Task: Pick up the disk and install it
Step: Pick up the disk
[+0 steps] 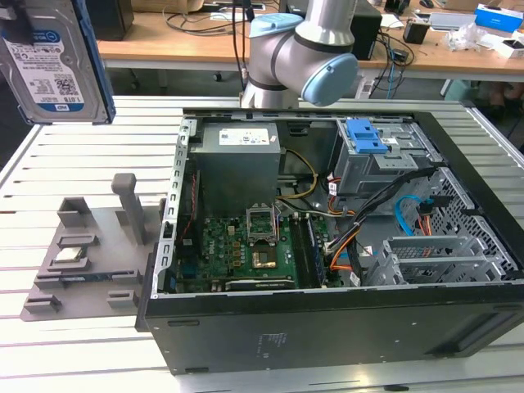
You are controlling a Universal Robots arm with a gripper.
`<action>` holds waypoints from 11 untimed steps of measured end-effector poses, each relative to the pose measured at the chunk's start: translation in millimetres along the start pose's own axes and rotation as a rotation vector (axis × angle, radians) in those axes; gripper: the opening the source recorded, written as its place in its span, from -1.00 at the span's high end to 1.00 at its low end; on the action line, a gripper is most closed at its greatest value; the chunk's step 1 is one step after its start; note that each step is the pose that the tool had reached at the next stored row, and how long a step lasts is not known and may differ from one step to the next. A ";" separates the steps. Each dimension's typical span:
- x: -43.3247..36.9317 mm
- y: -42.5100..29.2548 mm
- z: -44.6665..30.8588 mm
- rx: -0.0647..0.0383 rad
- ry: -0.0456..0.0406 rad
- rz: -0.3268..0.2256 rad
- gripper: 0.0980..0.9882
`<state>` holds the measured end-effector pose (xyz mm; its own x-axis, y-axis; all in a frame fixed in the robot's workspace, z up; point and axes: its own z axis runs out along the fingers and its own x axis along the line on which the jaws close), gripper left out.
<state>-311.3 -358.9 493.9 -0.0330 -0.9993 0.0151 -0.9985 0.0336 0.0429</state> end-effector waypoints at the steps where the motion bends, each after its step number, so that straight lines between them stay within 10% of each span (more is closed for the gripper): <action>1: -0.1 -3.7 -0.1 0.000 -0.0001 0.000 0.41; 11: -1.5 -46.0 -2.0 0.000 0.0000 0.000 0.41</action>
<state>-265.2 -358.9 493.8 -0.0331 -0.9993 0.0151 -0.9985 0.0337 0.0429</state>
